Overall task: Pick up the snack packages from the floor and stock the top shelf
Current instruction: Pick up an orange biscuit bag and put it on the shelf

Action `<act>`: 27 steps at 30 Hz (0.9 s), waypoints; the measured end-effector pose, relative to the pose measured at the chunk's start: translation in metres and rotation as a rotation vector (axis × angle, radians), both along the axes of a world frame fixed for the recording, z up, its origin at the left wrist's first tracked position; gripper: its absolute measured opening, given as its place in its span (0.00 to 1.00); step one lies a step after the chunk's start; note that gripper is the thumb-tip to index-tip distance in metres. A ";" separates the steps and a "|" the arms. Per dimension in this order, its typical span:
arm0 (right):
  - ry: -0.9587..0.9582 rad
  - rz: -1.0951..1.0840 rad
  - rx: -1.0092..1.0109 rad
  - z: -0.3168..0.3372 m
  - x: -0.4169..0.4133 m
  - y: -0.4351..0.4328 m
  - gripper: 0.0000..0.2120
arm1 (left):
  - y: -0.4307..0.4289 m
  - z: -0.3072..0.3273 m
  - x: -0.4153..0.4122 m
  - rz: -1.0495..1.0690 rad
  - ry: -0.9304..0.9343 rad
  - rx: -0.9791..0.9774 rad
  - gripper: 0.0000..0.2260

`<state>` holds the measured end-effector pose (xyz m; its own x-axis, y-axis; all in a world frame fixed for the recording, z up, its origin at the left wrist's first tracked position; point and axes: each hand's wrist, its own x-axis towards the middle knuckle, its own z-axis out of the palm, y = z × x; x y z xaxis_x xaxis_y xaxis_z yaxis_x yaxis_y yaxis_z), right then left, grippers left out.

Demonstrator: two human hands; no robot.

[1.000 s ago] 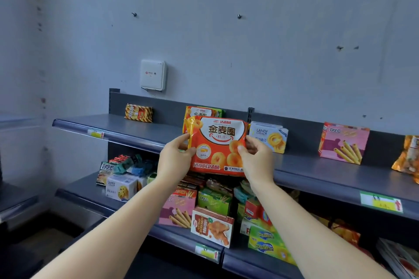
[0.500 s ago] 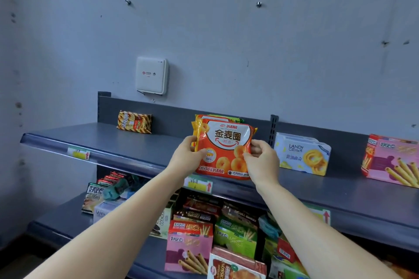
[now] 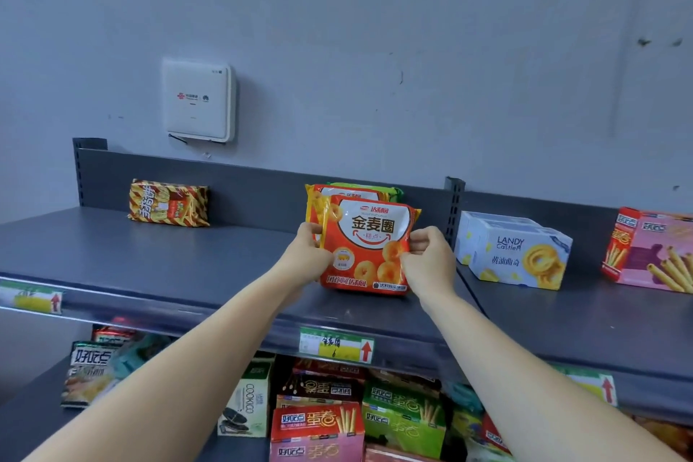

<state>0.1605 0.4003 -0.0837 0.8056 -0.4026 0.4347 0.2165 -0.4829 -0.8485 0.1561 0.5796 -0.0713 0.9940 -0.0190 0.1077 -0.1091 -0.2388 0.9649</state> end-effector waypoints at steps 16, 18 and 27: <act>0.025 0.012 -0.147 -0.002 0.056 0.000 0.12 | -0.003 -0.012 0.062 -0.041 0.034 -0.038 0.29; 0.032 0.004 -0.167 -0.004 0.059 -0.001 0.12 | -0.001 -0.014 0.066 -0.035 0.030 -0.011 0.28; 0.063 -0.053 -0.240 -0.007 0.043 -0.004 0.12 | 0.001 -0.014 0.059 0.116 -0.109 0.272 0.32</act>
